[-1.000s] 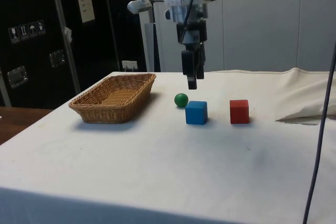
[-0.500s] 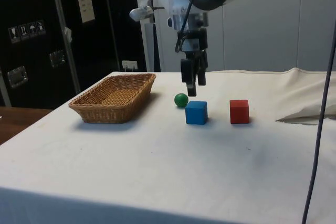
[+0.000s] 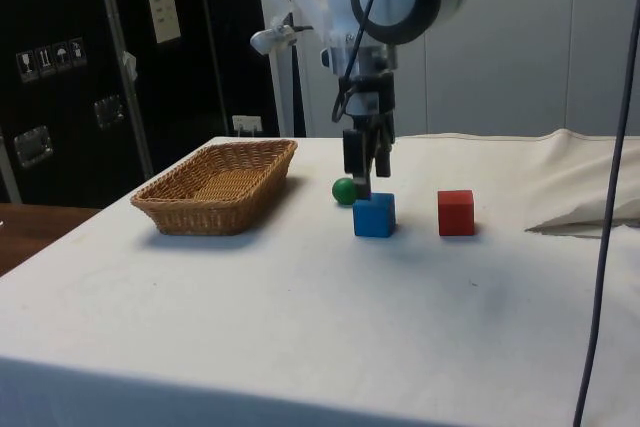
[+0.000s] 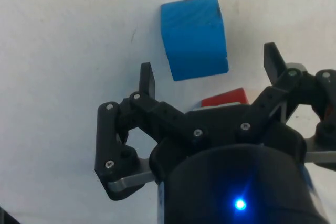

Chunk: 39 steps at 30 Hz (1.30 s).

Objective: Place all non-red objects into the basket.

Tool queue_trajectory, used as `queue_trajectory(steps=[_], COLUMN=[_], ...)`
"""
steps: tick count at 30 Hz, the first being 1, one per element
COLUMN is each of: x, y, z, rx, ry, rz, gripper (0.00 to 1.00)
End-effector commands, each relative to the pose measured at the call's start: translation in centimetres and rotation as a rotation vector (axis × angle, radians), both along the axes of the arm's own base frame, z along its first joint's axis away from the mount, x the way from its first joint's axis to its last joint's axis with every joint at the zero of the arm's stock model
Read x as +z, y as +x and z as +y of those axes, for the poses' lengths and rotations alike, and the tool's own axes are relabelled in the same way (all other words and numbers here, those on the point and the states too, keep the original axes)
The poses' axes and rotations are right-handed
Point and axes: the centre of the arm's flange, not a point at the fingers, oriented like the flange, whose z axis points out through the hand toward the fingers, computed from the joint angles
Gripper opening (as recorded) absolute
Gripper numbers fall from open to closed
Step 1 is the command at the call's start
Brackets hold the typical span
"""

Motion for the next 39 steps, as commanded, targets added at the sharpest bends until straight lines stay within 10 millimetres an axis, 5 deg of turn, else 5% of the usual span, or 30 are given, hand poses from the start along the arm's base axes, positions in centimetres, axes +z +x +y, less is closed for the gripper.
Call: queue_trajectory(steps=[1,28,39], x=[0.0,-4.1,-4.2], y=[0.0,-0.1,-0.1], z=[0.3,0.2,0.2], rx=[0.003,0.027,0.025], ry=[0.012,-0.001,0.004], rz=[-0.016,-0.016,-0.025], gripper=[1.0,1.0,1.0])
